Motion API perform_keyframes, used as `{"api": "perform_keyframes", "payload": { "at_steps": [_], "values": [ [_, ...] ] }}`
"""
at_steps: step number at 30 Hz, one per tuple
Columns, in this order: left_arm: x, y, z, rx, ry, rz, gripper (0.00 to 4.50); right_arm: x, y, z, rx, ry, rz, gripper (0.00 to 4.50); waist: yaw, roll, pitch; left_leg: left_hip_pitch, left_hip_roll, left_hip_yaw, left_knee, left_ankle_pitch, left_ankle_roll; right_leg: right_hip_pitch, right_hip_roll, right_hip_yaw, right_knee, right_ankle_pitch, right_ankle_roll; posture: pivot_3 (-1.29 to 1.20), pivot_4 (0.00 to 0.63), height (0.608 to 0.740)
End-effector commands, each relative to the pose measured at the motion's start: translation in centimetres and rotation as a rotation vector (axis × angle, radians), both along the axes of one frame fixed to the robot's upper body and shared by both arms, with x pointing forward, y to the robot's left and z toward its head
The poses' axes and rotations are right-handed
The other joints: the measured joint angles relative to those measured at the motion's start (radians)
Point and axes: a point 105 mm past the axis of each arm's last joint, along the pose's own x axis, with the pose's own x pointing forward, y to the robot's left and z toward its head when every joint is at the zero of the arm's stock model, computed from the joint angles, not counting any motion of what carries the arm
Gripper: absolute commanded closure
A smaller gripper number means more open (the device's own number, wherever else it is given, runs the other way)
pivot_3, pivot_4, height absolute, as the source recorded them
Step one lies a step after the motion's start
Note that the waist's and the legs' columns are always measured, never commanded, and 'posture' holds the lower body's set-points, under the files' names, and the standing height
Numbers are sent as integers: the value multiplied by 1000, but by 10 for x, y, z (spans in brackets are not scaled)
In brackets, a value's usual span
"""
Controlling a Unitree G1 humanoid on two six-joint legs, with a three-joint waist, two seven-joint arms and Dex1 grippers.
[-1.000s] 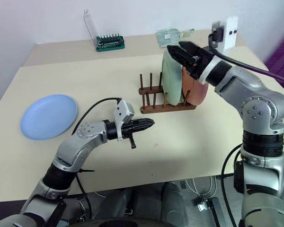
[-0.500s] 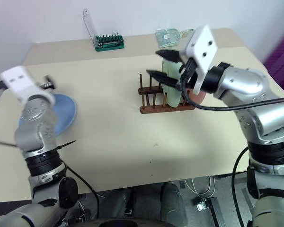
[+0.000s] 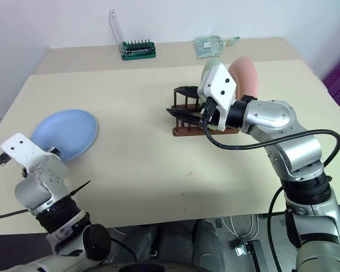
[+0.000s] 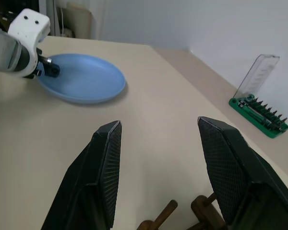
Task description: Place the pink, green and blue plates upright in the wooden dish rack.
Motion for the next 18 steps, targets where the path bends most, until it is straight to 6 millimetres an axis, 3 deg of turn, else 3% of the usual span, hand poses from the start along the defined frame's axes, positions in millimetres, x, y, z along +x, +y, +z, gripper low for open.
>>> {"api": "perform_keyframes", "payload": {
  "at_steps": [1,4,5,7,8,12,13,16,18],
  "values": [
    [-2,2,-5,-26,-8,-2,2561,-9,5,8,8,-51,17,1965,-1,0,0,0,0,0,0,0,0,0,0,0,0,0,0,0,150,740],
    [11,-4,1,-28,-55,-67,4162,-10,5,4,0,-53,8,1965,-1,0,0,1,0,0,0,0,0,0,0,0,1,0,0,0,150,740],
    [20,-11,6,-45,-109,-113,4455,-10,5,3,-2,-56,3,1965,2,1,-1,1,0,0,0,0,-1,0,0,0,1,0,0,0,150,740],
    [45,-32,29,-30,-245,-274,4455,-10,6,1,-3,-53,4,1965,5,0,0,2,0,0,0,1,-1,2,0,0,1,0,0,0,150,740],
    [57,-48,53,22,-343,-372,4455,-10,8,0,-14,-49,14,1965,5,-1,0,3,0,0,0,1,-1,3,0,0,1,0,-1,0,150,740],
    [72,-87,121,229,-602,-588,4500,-9,20,1,-51,-115,31,181,-2,-5,1,2,0,-1,0,1,-1,2,0,-1,0,1,-1,0,150,740],
    [73,-99,137,268,-667,-641,4500,-8,26,2,-80,-169,31,31,-7,-5,1,1,0,0,0,1,-2,1,0,-1,0,1,-1,0,150,740],
    [73,-130,169,351,-791,-787,4500,-1,42,-3,-225,-349,34,31,-28,-5,1,0,0,1,-1,1,-2,-1,0,0,0,1,-1,0,150,740],
    [73,-142,178,373,-826,-844,4500,4,47,-9,-300,-416,39,31,-31,-5,1,0,0,1,-2,1,-2,-1,0,0,0,1,-1,0,150,740]
  ]
}}
